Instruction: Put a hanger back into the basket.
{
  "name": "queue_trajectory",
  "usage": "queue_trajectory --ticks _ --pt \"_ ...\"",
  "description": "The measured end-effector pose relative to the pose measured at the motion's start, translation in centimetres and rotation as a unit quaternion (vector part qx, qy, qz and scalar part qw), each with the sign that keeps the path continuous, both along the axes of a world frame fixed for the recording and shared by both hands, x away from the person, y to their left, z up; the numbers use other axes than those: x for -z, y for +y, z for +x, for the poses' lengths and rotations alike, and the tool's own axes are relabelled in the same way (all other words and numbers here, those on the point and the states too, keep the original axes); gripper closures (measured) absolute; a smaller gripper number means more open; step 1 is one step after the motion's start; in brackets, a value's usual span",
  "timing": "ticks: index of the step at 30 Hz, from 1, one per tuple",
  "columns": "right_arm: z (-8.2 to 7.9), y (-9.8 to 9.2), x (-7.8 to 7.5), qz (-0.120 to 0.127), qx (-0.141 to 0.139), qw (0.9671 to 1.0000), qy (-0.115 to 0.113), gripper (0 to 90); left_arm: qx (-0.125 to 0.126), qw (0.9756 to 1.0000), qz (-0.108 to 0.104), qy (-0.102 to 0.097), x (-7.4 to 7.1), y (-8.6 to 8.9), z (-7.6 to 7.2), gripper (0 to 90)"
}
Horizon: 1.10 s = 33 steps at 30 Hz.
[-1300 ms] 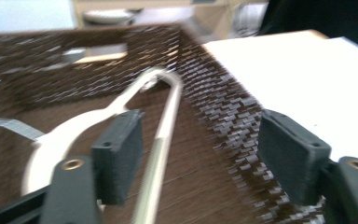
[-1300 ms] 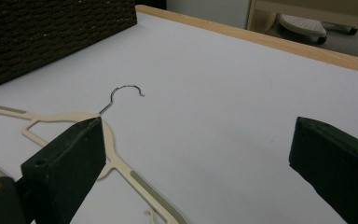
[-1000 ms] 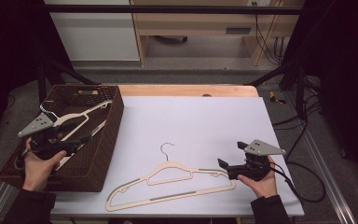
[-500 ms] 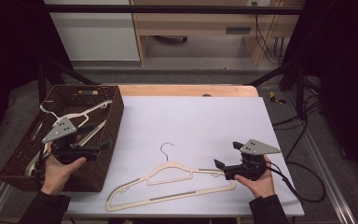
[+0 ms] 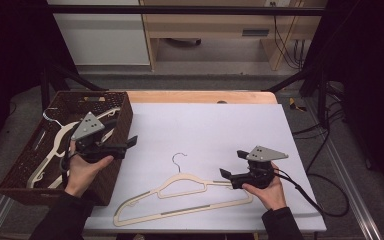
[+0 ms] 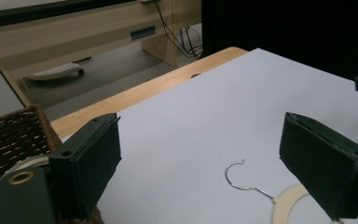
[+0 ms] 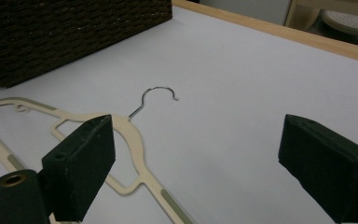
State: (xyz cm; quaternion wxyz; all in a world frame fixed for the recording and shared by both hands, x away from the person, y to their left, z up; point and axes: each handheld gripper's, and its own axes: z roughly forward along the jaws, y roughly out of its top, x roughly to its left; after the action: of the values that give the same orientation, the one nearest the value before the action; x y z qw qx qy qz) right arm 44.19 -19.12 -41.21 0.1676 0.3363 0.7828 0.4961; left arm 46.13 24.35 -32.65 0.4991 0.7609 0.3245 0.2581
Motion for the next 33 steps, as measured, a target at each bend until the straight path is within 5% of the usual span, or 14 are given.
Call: queue_trajectory --ticks 6,11,16,24,33 --pt "0.7 1.1 1.4 -0.028 -0.014 0.9992 0.026 15.5 0.033 0.9992 0.012 0.017 1.6 -1.3 -2.1 12.7" --pt "1.2 1.9 2.8 -0.081 -0.027 0.9952 0.047 21.3 0.063 0.9967 0.008 0.051 3.6 -1.8 -3.5 13.1" --pt "1.4 2.5 4.1 -0.125 -0.045 0.9883 0.075 31.2 0.073 0.9948 0.022 0.067 5.3 -2.1 -4.4 13.2" --pt "1.7 3.4 5.9 -0.163 -0.08 0.9758 0.121 44.6 0.066 0.992 0.045 0.098 7.5 -2.2 -4.4 13.3" --pt "1.5 3.4 5.9 -0.188 -0.105 0.9723 0.091 63.8 0.082 0.9864 0.064 0.127 9.0 -3.1 -3.9 17.7"
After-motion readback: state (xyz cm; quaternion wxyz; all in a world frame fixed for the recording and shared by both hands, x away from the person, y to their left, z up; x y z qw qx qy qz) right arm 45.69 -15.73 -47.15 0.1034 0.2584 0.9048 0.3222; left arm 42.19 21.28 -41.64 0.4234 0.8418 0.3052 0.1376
